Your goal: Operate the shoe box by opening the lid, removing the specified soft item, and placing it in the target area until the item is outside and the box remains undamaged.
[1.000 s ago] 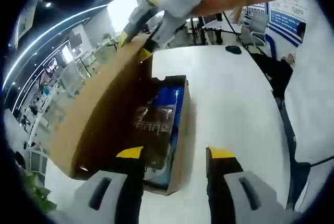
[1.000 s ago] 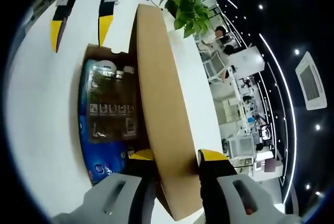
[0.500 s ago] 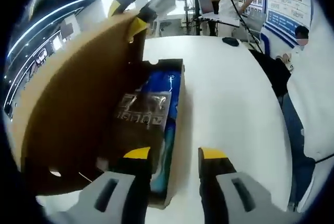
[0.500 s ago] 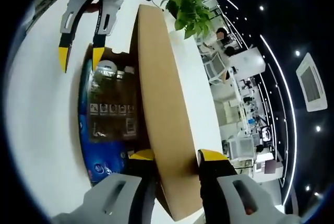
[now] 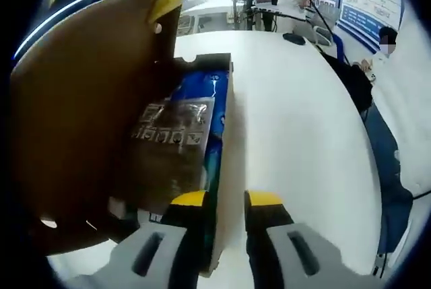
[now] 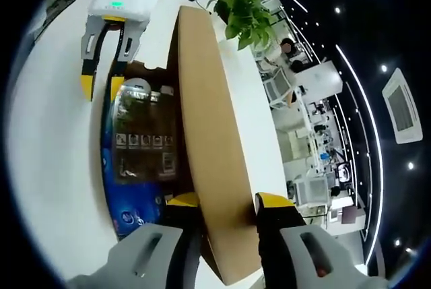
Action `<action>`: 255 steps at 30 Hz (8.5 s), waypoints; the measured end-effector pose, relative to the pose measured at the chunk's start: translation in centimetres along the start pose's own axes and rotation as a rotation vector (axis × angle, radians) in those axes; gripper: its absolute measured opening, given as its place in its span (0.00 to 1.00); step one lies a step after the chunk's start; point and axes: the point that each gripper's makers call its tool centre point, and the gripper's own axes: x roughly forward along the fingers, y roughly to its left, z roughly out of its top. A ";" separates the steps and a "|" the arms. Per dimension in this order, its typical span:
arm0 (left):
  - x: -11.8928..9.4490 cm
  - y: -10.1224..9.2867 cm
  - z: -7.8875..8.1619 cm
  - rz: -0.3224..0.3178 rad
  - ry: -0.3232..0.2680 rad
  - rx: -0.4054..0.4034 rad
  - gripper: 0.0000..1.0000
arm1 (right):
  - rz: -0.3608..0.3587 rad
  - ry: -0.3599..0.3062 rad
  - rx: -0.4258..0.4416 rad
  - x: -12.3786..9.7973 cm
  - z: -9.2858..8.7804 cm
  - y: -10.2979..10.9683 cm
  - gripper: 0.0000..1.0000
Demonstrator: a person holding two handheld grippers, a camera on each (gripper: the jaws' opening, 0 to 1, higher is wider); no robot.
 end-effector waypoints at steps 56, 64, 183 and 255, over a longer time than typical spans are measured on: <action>1.2 0.4 -1.0 -0.008 0.069 0.064 0.01 | -0.054 -0.045 -0.155 -1.5 1.1 -0.3 0.23; 1.2 0.4 -1.0 -0.013 0.068 0.064 0.01 | -0.066 -0.039 -0.151 -1.1 1.3 -1.5 0.20; 1.3 0.4 -1.2 -0.014 0.083 0.015 0.01 | 0.373 0.072 -0.094 10.5 -0.1 -8.7 0.08; 1.2 0.6 -1.2 -0.015 0.088 -0.044 0.01 | 0.587 0.128 -0.076 18.6 -1.4 -7.0 0.03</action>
